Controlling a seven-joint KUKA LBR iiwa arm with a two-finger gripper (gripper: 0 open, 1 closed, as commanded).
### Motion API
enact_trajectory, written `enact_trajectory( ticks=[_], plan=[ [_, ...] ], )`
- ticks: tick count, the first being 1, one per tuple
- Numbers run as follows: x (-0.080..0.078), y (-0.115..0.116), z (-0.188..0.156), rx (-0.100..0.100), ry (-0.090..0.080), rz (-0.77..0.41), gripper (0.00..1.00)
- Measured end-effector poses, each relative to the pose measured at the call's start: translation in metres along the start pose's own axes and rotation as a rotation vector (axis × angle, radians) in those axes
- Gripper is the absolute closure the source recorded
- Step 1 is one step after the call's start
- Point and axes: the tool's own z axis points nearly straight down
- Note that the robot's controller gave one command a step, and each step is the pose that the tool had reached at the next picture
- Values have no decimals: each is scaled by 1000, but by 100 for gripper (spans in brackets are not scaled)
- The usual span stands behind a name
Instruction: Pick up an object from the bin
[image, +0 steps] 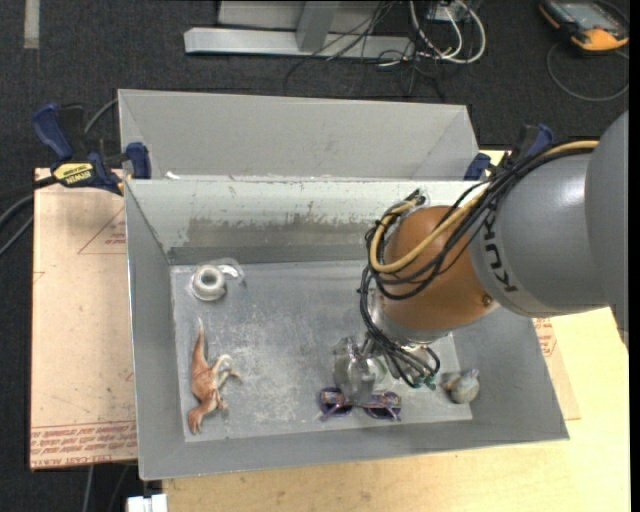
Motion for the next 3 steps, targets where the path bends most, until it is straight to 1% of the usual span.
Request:
enact_trajectory(
  ticks=[1, 2, 3],
  plan=[
    [0, 0, 0, 0, 0, 0, 100],
    [10, -12, 11, 0, -6, -144, 0],
    [12, -15, 12, 0, -7, -172, 100]
  ],
)
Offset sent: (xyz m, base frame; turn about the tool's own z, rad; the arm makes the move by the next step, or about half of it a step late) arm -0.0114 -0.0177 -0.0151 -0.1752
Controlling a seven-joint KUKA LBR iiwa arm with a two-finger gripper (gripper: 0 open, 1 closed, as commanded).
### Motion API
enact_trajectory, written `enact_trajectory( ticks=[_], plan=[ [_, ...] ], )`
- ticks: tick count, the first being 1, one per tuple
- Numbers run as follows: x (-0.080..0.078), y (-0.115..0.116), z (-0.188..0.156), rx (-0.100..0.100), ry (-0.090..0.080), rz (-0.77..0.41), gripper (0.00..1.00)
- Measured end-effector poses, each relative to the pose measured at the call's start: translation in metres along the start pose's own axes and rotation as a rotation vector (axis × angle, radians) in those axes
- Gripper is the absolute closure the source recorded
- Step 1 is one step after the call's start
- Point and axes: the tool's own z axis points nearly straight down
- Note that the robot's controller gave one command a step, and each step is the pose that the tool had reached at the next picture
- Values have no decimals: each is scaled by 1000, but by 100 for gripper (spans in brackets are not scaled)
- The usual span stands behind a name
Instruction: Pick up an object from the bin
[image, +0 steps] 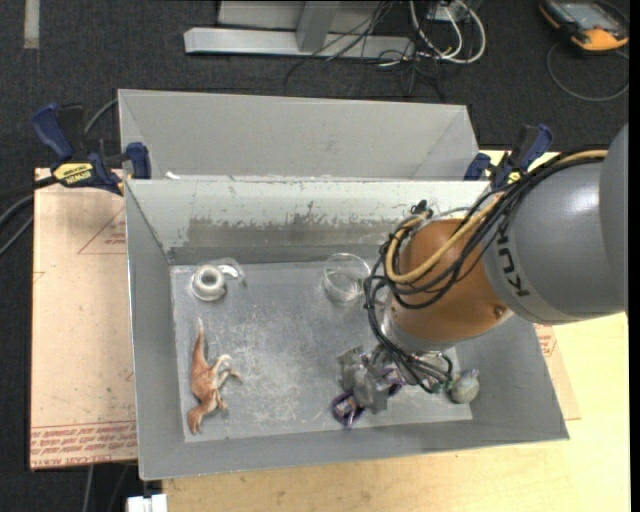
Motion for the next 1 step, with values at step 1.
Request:
enact_trajectory(
  ticks=[1],
  plan=[
    [0, 0, 0, 0, 0, 0, 100]
  ],
)
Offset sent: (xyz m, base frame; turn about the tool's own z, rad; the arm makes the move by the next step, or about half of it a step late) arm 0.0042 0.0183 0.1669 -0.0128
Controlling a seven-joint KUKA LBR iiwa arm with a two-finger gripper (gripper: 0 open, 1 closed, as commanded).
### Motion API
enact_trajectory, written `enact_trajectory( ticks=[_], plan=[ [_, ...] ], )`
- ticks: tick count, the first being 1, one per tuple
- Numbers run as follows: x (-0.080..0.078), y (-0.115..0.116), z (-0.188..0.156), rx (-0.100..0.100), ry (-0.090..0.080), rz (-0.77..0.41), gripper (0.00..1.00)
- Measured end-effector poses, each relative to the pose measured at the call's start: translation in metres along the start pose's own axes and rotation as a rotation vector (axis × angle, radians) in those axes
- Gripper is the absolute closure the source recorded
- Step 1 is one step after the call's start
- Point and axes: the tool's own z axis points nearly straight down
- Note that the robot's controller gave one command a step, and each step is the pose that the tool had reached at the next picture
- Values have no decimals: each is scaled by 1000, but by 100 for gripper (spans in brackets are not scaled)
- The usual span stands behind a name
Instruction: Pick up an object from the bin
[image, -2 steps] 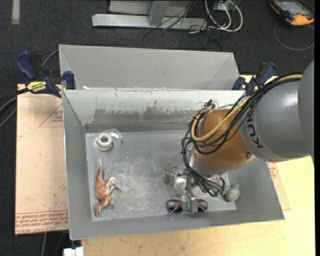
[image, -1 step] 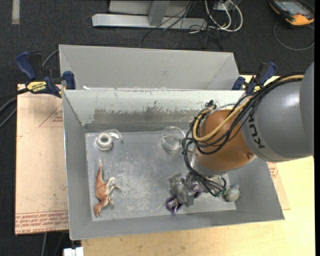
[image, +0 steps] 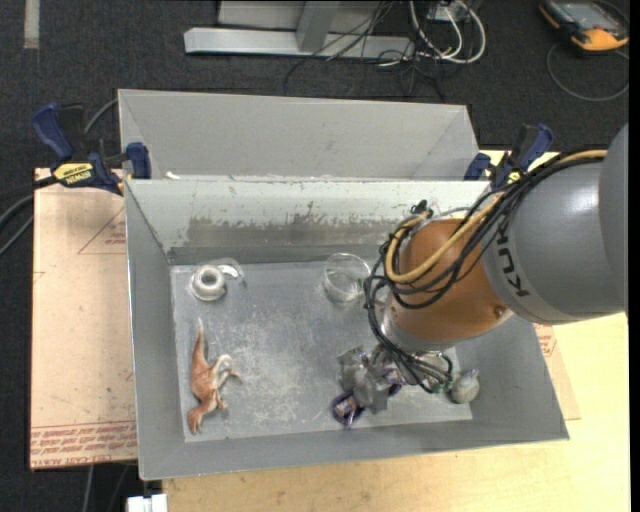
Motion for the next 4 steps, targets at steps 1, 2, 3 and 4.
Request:
enact_trajectory(
  ticks=[1, 2, 3, 4],
  plan=[
    [-6, 10, -101, -2, 5, -6, 100],
    [-5, 10, -57, -1, 0, 145, 0],
    [-5, 9, -58, -1, -1, 147, 0],
    [17, 6, -2, 2, -16, 1, 0]
  ],
)
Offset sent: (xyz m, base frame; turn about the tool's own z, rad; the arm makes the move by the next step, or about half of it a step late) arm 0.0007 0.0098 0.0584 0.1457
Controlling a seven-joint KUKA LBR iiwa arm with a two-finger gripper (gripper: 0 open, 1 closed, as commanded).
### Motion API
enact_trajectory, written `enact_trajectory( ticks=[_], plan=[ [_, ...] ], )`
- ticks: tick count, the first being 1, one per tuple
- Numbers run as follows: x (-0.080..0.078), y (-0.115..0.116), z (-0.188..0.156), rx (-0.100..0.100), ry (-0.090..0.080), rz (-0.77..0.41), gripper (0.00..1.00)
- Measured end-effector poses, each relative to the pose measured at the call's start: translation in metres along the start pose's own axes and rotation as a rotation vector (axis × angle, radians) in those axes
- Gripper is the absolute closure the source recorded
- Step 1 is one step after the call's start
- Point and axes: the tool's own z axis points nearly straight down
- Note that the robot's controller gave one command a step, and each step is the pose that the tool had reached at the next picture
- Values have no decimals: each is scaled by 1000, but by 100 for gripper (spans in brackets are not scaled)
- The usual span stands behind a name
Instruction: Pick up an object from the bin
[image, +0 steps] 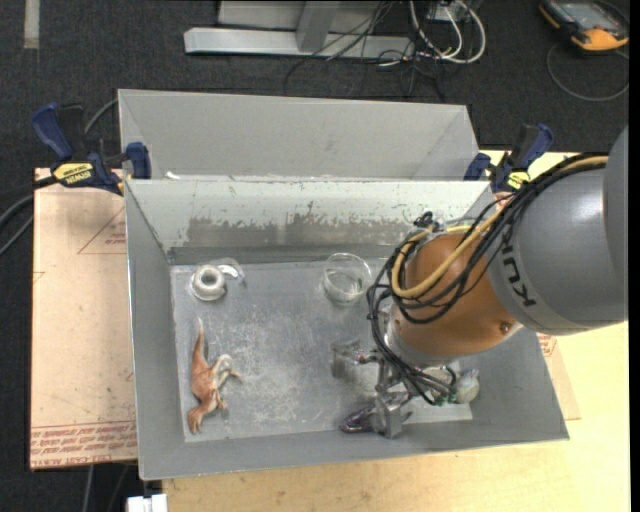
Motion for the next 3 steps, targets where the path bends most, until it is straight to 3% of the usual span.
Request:
enact_trajectory(
  ticks=[1, 2, 3],
  plan=[
    [0, -8, 1, -2, 14, 199, 100],
    [0, -8, 1, -2, 14, 199, 100],
    [-12, 6, -122, -1, 4, 107, 100]
  ],
)
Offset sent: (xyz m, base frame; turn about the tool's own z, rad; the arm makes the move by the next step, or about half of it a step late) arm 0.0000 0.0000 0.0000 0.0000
